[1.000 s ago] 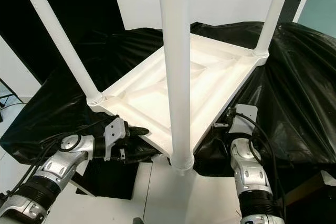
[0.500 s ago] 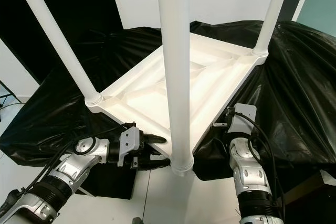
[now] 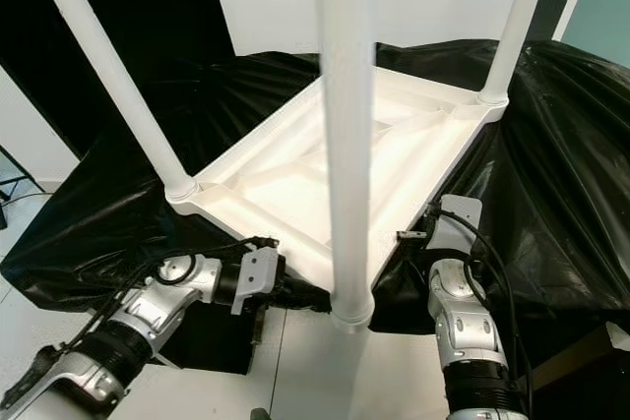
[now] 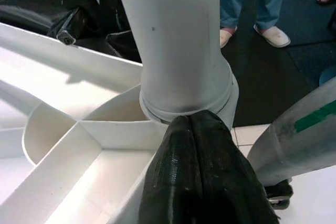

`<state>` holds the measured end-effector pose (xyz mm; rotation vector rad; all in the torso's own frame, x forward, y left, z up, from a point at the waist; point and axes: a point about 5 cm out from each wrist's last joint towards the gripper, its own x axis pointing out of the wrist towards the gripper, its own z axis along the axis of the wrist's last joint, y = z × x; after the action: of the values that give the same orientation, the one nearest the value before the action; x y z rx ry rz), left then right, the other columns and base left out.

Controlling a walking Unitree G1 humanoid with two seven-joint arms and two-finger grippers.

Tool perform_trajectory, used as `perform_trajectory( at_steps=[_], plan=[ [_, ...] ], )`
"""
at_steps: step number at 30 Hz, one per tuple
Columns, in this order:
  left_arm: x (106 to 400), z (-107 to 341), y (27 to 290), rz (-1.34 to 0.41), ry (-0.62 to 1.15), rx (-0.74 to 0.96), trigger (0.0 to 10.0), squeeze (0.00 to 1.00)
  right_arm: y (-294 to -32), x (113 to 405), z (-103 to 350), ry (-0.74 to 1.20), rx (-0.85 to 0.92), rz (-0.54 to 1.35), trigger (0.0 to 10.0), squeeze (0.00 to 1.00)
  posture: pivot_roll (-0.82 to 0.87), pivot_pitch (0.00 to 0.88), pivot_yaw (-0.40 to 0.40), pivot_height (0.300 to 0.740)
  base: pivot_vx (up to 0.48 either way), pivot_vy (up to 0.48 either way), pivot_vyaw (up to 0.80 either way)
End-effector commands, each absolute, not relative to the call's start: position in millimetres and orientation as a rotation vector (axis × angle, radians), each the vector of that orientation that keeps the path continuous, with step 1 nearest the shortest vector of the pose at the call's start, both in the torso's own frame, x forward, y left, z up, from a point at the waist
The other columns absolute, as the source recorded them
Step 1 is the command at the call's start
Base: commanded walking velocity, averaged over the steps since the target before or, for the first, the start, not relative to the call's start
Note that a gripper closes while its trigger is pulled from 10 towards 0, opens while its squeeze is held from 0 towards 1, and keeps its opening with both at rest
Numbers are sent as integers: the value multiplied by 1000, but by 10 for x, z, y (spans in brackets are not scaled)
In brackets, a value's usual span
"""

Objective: Building children table

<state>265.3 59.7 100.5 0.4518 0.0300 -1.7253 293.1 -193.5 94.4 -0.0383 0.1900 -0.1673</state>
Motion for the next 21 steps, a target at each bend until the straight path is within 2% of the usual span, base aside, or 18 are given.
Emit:
perform_trajectory(
  at_steps=[1,7,12,13,15,16,19,20,21],
  plan=[
    [2616,730,570,-1647,163,498,0,0,-1894,2905,899,215,-24,-156,10000,0,-84,0,90,740,0,0,0],
    [2689,688,540,-1590,185,530,0,0,-1900,2910,926,213,-25,-157,10000,0,-85,0,90,740,0,0,0],
    [2721,709,411,-1528,153,490,0,0,-1893,2916,975,211,-26,-158,10000,0,-85,0,87,740,0,0,0],
    [2726,703,409,-1514,148,496,3216,0,-1891,2915,975,213,-26,-158,10000,0,-85,0,87,740,0,0,0],
    [2731,698,410,-1505,146,500,3216,0,-1890,2914,975,214,-26,-158,10000,0,-85,0,87,740,0,0,0],
    [2745,693,421,-1489,141,512,10000,0,-1887,2912,975,216,-26,-158,10000,0,-82,0,88,740,0,0,0],
    [2755,690,428,-1479,137,520,10000,0,-1885,2911,975,218,-26,-158,10000,0,-82,0,88,740,0,0,0],
    [2810,733,493,-1446,124,465,10000,1000,-1873,2905,978,219,-27,-158,10000,0,-82,0,90,740,0,0,0],
    [2827,769,530,-1439,108,427,10000,1000,-1867,2900,980,217,-28,-158,10000,0,-82,0,90,740,0,0,0]
  ],
)
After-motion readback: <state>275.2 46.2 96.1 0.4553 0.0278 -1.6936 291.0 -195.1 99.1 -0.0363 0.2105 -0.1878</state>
